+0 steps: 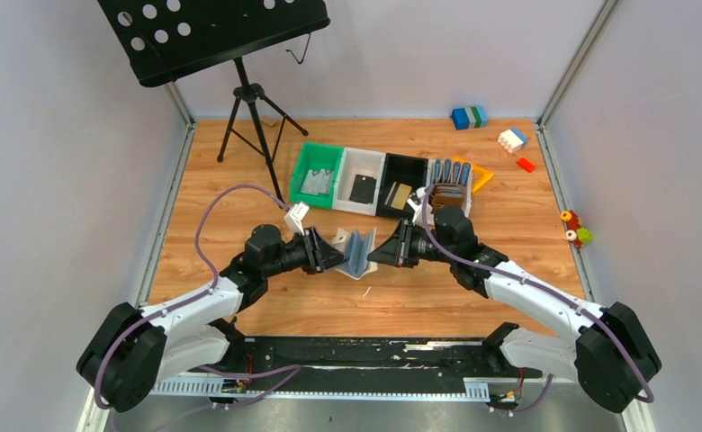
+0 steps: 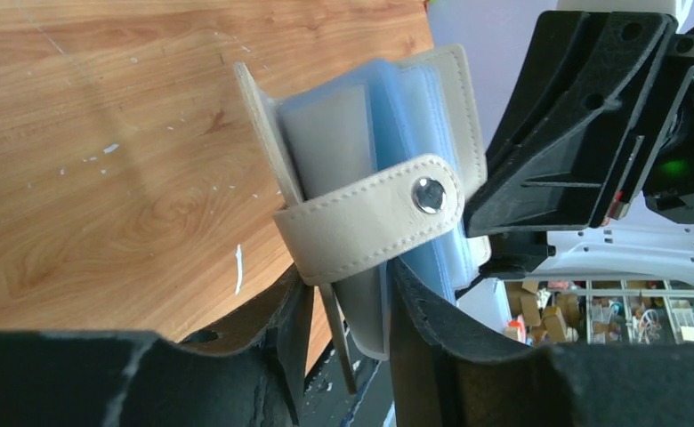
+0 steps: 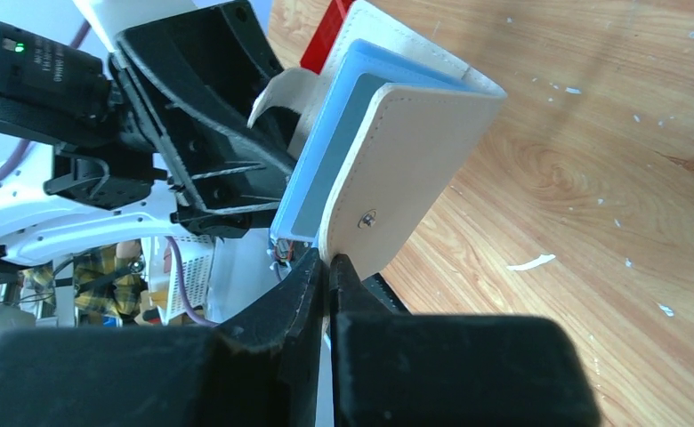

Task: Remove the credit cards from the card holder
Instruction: Open the card holder at the center of the board.

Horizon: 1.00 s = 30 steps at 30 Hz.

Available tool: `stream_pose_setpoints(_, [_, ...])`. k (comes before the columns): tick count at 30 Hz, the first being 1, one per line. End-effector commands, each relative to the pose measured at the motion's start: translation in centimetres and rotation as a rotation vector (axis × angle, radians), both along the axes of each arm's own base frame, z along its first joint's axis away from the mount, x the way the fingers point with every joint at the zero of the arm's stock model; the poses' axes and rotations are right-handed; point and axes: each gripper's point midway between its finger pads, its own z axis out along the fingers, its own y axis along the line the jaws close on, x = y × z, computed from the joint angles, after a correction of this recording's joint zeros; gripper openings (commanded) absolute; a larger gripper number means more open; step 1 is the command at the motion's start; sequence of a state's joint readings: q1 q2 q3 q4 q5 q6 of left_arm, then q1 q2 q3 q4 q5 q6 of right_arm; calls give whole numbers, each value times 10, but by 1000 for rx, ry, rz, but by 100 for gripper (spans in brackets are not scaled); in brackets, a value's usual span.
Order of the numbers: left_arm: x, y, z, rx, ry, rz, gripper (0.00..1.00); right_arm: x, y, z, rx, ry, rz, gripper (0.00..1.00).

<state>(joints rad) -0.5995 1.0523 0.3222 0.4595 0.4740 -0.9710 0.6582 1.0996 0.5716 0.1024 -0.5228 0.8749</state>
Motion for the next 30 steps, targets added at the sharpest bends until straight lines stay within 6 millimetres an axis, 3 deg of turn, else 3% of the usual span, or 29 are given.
stream_pose_setpoints(1, [1, -9, 7, 27, -65, -35, 39, 7, 3, -2, -25, -38, -4, 0])
stream_pose_setpoints(8, [-2, -7, -30, 156, -56, -43, 0, 7, -2, -43, -73, 16, -23, 0])
stream_pose_setpoints(14, [-8, -11, -55, 182, -25, -76, 0, 4, -5, -78, -128, 64, -18, 10])
stream_pose_setpoints(16, [-11, -15, -58, 185, -24, -90, 0, 2, -3, -84, -127, 73, -5, 20])
stream_pose_setpoints(21, [-13, -20, -60, 197, -31, -106, 0, -5, 7, -86, -105, 68, 42, 51])
stream_pose_setpoints(30, [-15, -19, -64, 232, -31, -109, 0, -9, 18, -86, -100, 67, 71, 70])
